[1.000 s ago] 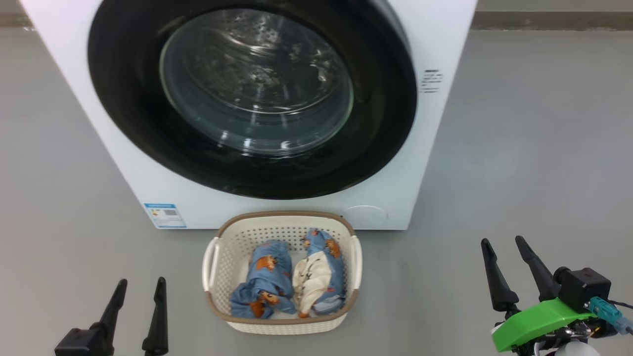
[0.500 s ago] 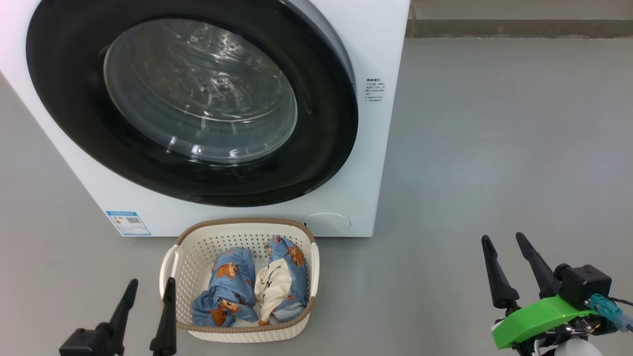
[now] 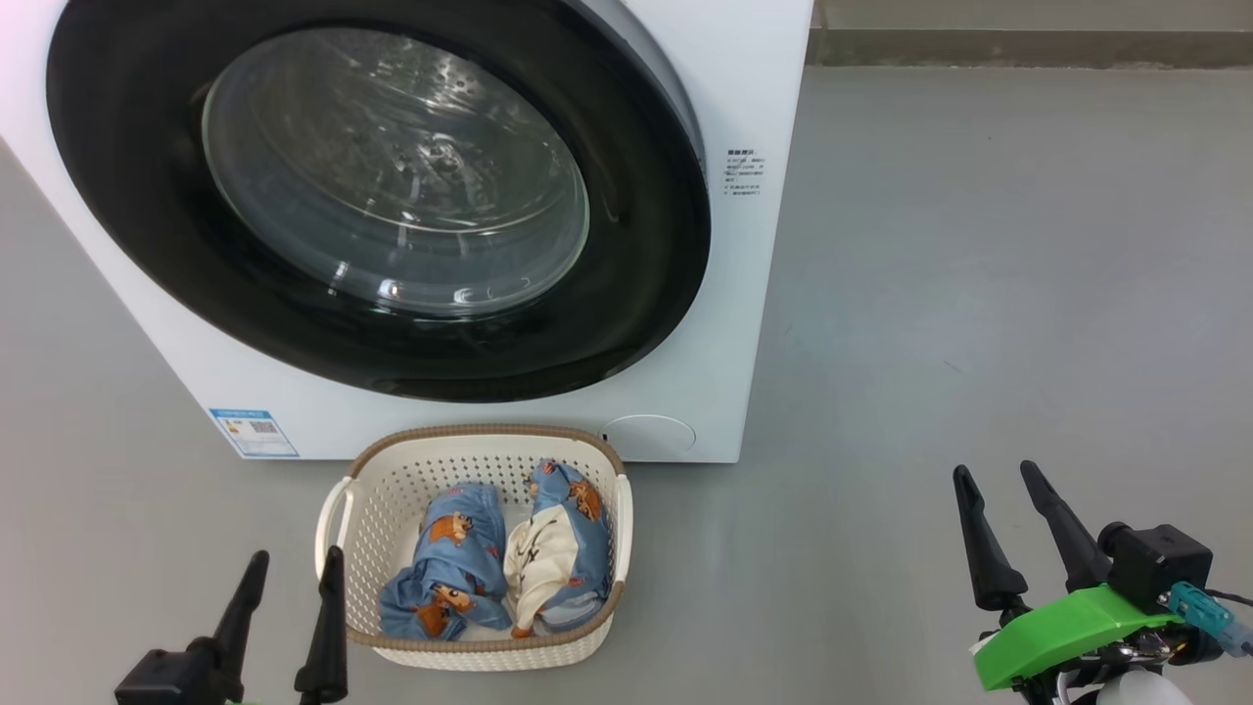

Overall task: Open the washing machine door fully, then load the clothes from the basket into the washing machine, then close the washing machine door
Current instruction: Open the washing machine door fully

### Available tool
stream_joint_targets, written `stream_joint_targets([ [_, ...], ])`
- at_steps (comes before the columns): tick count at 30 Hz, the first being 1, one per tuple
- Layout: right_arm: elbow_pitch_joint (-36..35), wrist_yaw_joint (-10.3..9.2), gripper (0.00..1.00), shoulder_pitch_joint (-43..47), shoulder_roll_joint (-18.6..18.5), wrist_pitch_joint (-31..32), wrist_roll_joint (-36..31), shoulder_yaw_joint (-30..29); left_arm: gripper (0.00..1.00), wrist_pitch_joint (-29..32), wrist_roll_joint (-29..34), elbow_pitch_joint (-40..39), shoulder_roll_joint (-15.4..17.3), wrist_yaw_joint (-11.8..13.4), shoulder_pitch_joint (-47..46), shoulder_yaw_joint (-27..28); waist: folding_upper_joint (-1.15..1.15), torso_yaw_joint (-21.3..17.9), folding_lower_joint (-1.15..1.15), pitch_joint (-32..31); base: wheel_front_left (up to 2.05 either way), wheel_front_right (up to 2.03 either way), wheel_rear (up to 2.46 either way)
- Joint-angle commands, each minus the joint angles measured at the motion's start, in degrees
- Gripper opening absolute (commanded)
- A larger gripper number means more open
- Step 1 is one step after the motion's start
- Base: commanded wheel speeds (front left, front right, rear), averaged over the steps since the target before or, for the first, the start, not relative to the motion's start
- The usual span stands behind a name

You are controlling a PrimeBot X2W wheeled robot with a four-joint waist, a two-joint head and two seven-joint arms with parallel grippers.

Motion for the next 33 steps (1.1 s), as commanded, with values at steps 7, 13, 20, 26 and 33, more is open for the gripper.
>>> stream_joint_targets([
  [7,-0.9,0.31,0.0,-2.9,0.5,-0.7,5.6,2.2,1.0,-0.8,-0.4,-1.9,0.4,0.0,-2.0,1.4,0.0,0.2,0.0,0.3,0.0,0.0,0.0],
  [13,-2.8,0.31,0.0,-6.3,2.0,-0.7,17.8,2.7,1.0,-0.8,-0.6,-2.0,0.0,0.0,-2.4,1.1,0.0,0.4,0.0,1.2,0.0,0.0,0.0],
  [20,-5.2,0.31,0.0,-14.1,2.5,-0.7,41.9,3.9,1.0,-0.8,-0.8,-2.2,-0.3,0.0,-3.5,0.6,0.0,0.6,0.0,3.1,0.0,0.0,0.0],
  [26,-5.0,0.31,0.0,-21.2,-1.2,2.5,59.2,5.2,1.0,-0.8,-1.0,-2.3,-0.5,0.0,-5.4,-0.7,0.0,1.8,0.0,5.4,0.0,0.0,0.0],
  [33,-3.4,0.31,0.0,-29.3,-5.7,10.7,68.7,4.2,1.0,-0.8,-1.6,-2.4,-0.3,0.0,-8.0,-2.2,0.0,3.5,0.0,8.8,0.0,0.0,0.0],
])
